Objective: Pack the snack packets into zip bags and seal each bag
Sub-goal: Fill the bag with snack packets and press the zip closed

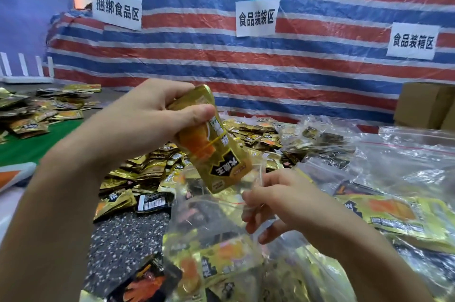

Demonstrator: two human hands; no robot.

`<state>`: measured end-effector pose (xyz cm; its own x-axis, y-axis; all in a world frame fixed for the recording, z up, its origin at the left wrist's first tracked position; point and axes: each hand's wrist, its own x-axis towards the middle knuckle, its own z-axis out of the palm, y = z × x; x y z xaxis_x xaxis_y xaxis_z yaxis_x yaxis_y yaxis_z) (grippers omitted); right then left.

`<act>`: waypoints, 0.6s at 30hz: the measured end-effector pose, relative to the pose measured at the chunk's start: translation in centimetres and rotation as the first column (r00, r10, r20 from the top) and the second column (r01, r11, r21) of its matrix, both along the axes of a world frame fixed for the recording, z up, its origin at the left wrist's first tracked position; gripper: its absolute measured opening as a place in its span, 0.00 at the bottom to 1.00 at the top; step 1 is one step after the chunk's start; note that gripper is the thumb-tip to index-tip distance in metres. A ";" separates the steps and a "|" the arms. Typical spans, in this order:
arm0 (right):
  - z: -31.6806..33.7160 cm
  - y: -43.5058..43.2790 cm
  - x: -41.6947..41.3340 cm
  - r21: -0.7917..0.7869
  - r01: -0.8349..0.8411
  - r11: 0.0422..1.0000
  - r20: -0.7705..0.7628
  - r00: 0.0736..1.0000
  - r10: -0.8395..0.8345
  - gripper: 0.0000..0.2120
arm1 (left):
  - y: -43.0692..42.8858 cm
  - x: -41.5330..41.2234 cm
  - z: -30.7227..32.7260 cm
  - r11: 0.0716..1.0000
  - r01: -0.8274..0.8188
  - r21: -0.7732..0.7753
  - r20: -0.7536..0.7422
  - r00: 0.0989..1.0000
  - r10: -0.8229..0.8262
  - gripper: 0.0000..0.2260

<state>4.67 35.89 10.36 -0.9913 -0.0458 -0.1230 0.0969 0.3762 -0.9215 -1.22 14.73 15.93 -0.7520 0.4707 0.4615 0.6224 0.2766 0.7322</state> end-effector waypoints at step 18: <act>1.0 0.3 0.4 -0.251 -0.127 0.960 -0.125 0.987 0.098 0.07 | 3.4 -1.8 -2.7 0.909 0.176 -0.378 0.127 0.982 -0.137 0.11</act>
